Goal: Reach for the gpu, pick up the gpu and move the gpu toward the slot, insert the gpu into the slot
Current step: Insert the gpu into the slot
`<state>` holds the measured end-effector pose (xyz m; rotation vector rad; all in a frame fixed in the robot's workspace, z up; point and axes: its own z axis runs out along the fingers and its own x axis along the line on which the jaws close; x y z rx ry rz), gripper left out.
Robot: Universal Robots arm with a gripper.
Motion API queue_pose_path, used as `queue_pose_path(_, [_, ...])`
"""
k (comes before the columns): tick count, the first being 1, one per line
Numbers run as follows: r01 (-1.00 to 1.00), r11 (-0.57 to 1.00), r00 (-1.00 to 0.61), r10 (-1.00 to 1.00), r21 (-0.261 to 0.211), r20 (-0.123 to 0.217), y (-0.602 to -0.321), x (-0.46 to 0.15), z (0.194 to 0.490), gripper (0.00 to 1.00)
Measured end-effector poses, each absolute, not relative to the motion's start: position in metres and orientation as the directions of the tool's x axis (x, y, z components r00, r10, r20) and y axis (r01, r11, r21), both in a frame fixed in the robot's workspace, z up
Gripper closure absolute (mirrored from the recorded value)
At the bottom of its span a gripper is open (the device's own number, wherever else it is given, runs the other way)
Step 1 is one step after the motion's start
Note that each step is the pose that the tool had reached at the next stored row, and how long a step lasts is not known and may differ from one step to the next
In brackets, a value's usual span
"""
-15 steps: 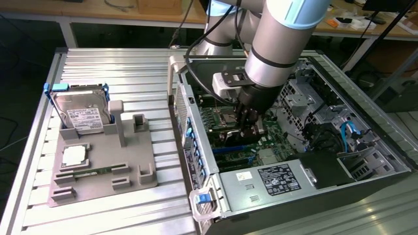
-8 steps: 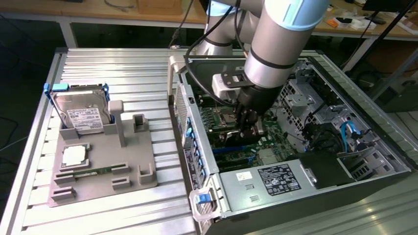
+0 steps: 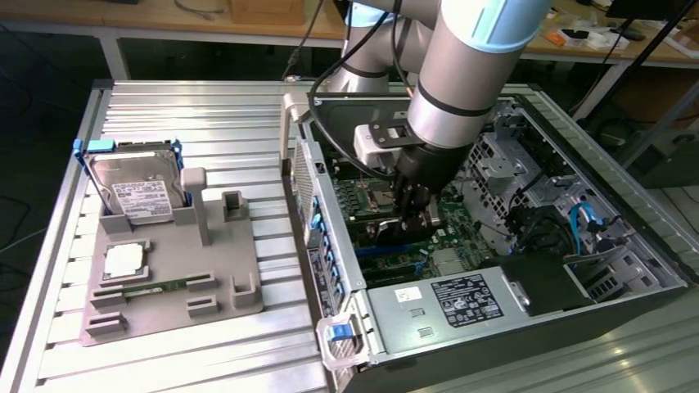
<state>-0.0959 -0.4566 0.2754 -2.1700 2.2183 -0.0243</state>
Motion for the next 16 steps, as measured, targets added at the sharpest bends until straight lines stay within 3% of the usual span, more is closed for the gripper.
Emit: queue_pose_path(16, [-1.0,0.022,-0.022,-0.999,-0.007,-0.028,-0.4587,-0.0951,0.2751,0.73])
